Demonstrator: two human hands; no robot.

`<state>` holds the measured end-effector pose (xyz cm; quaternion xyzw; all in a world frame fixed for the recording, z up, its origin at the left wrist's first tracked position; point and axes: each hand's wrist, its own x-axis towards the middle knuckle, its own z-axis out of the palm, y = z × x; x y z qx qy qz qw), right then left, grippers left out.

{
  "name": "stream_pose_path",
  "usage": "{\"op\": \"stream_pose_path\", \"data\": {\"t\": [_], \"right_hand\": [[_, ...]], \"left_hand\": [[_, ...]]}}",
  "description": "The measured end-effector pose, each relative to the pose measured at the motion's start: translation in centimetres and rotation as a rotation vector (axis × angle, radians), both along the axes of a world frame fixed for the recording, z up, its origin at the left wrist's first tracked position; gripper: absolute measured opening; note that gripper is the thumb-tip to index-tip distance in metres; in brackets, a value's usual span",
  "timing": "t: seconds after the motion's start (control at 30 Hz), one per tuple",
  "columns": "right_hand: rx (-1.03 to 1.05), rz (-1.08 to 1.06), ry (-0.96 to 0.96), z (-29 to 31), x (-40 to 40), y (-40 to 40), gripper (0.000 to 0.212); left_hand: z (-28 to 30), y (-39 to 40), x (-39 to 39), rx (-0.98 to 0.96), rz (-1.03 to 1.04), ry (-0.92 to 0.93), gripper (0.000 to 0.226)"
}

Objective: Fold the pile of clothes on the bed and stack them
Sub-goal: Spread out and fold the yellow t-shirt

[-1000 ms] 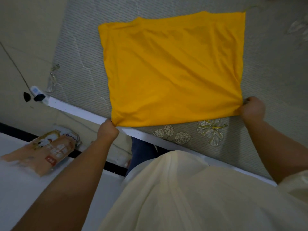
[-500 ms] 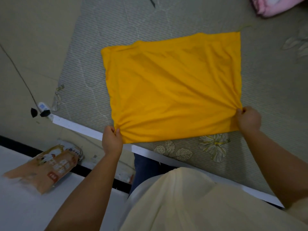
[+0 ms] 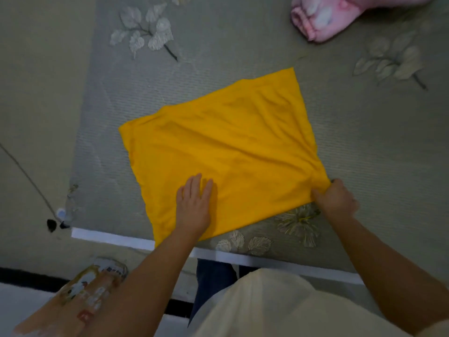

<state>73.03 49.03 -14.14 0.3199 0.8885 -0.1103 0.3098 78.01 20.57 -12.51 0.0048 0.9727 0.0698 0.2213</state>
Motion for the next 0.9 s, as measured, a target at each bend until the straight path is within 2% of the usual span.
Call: {"op": "stream_pose_path", "data": {"t": [0.1, 0.17, 0.27, 0.37, 0.47, 0.63, 0.8, 0.9], "right_hand": [[-0.066, -0.055, 0.048, -0.5, 1.2, 0.5, 0.029], [-0.144, -0.106, 0.142, -0.7, 1.6, 0.7, 0.023], [-0.187, -0.17, 0.204, -0.9, 1.5, 0.9, 0.033], [-0.173, -0.14, 0.155, -1.7, 1.0, 1.1, 0.044], [-0.162, -0.062, 0.126, -2.5, 0.3, 1.4, 0.038], [-0.227, -0.08, 0.213, -2.8, 0.4, 2.0, 0.014], [-0.438, -0.022, 0.347, -2.0, 0.8, 3.1, 0.015], [-0.564, 0.07, 0.414, -1.0, 1.5, 3.6, 0.018]], "left_hand": [[-0.5, 3.8, -4.8, 0.023, -0.13, -0.111, 0.054], [-0.9, 6.6, -8.3, 0.015, -0.249, -0.05, 0.051], [-1.1, 11.3, -13.9, -0.018, -0.444, 0.043, 0.049], [-1.8, 15.3, -18.8, -0.094, -0.551, 0.075, 0.05], [-2.8, 17.8, -21.8, -0.217, -0.71, 0.049, 0.05], [-3.6, 18.7, -23.7, -0.386, -0.874, -0.057, 0.044], [-2.7, 18.1, -25.1, -0.519, -1.015, -0.061, 0.034], [-2.0, 16.8, -25.5, -0.562, -1.007, -0.05, 0.032]]}}
